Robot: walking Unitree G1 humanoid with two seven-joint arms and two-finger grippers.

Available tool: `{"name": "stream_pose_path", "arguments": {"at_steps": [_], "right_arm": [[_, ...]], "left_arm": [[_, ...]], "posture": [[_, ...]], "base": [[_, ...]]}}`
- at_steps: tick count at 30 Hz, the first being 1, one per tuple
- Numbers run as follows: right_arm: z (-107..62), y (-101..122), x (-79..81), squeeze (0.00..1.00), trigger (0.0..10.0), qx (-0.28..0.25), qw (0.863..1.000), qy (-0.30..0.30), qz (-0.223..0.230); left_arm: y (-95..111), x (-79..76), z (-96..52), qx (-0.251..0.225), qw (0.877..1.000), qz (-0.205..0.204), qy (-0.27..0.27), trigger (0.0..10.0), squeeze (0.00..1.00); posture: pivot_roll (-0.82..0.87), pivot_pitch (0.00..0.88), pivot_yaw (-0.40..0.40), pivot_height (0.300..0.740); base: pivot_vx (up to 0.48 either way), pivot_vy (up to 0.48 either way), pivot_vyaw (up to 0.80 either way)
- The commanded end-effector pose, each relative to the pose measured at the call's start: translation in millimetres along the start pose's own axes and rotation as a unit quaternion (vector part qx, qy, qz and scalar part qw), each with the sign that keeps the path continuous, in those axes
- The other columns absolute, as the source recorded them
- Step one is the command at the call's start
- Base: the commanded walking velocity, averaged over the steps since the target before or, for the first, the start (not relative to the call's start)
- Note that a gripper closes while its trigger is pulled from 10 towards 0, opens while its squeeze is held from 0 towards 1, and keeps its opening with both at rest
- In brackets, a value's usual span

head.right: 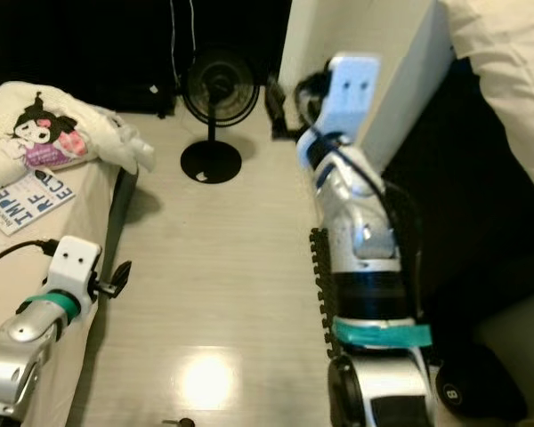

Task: Clean up the room

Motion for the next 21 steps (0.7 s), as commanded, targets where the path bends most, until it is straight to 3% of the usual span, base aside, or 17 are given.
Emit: {"name": "stream_pose_path", "arguments": {"at_steps": [1, 3, 4, 5, 9, 12, 13, 14, 15, 16, 17, 21], "right_arm": [[-10.9, -34, -4.2, 0.00, 10.0, 0.046, 0.999, -0.010, -0.020], [-10.9, -34, -4.2, 0.00, 10.0, 0.046, 0.999, -0.010, -0.020], [-18.1, -49, -2.9, 0.00, 10.0, 0.059, 0.998, -0.006, -0.015], [-18.1, -49, -2.9, 0.00, 10.0, 0.059, 0.998, -0.006, -0.015], [-51.4, -112, -11.8, 0.00, 10.0, 0.133, 0.990, -0.033, -0.029], [-58.2, -121, -16.2, 0.00, 10.0, 0.143, 0.988, -0.043, -0.034], [-68.3, -133, -28.4, 0.00, 10.0, 0.162, 0.984, -0.069, -0.033], [-68.3, -133, -28.4, 0.00, 10.0, 0.162, 0.984, -0.069, -0.033], [-80.8, -146, -41.9, 0.00, 10.0, 0.179, 0.978, -0.103, -0.019], [-80.8, -146, -41.9, 0.00, 10.0, 0.179, 0.978, -0.103, -0.019], [-100.6, -163, -58.0, 0.00, 10.0, 0.200, 0.970, -0.140, -0.016], [-110.6, -168, -61.5, 0.00, 10.0, 0.201, 0.967, -0.151, -0.030]], "left_arm": [[-7, -8.0, -3.1, 0.008, 1.000, -0.001, -0.004, 10.0, 0.00], [-7, -8.0, -3.1, 0.008, 1.000, -0.001, -0.004, 10.0, 0.00], [-10, -10.7, -4.7, 0.008, 1.000, -0.002, -0.003, 10.0, 0.00], [-10, -10.7, -4.7, 0.008, 1.000, -0.002, -0.003, 10.0, 0.00], [-25, -24.1, -15.5, 0.020, 1.000, -0.010, -0.004, 10.0, 0.00], [-28, -27.2, -17.1, 0.023, 1.000, -0.011, -0.005, 10.0, 0.00], [-31, -30.6, -18.1, 0.026, 1.000, -0.010, -0.008, 10.0, 0.00], [-31, -30.6, -18.1, 0.026, 1.000, -0.010, -0.008, 10.0, 0.00], [-33, -32.4, -18.7, 0.027, 1.000, -0.006, -0.009, 10.0, 0.00], [-33, -32.4, -18.7, 0.027, 1.000, -0.006, -0.009, 10.0, 0.00], [-35, -33.6, -18.5, 0.026, 1.000, 0.001, -0.011, 10.0, 0.00], [-31, -31.0, -13.7, 0.019, 1.000, -0.001, -0.004, 10.0, 0.00]], "posture": [[0.17, 0.083, 0.016, 0.740], [0.17, 0.083, 0.016, 0.740], [0.16, 0.083, 0.016, 0.740], [0.16, 0.083, 0.016, 0.740], [0.13, 0.037, -0.006, 0.740], [0.13, 0.037, -0.006, 0.740], [0.14, 0.013, -0.023, 0.740], [0.14, 0.013, -0.023, 0.740], [0.14, 0.005, -0.025, 0.740], [0.14, 0.005, -0.025, 0.740], [0.14, 0.000, -0.026, 0.740], [0.13, 0.000, -0.028, 0.740]], "base": [[0.000, 0.000, 0.00], [0.000, 0.000, 0.00], [0.000, 0.000, 0.00], [0.000, 0.000, 0.00], [0.000, 0.000, 0.00], [0.000, 0.000, 0.00], [0.000, 0.000, 0.00], [0.000, 0.000, 0.00], [0.000, 0.000, 0.00], [0.000, 0.000, 0.00], [0.000, 0.000, 0.00], [0.000, 0.000, 0.00]]}}
Point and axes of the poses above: a point about 5 cm out from each wrist's last joint towards the gripper, its own z axis pointing out of the wrist towards the gripper, its own y axis along the axis of the wrist's last joint, x = y × z, the point moved 5 cm from there along z, pointing out of the wrist towards the gripper, and after that the axes turned 11 degrees about z, right-handed, at the moved point
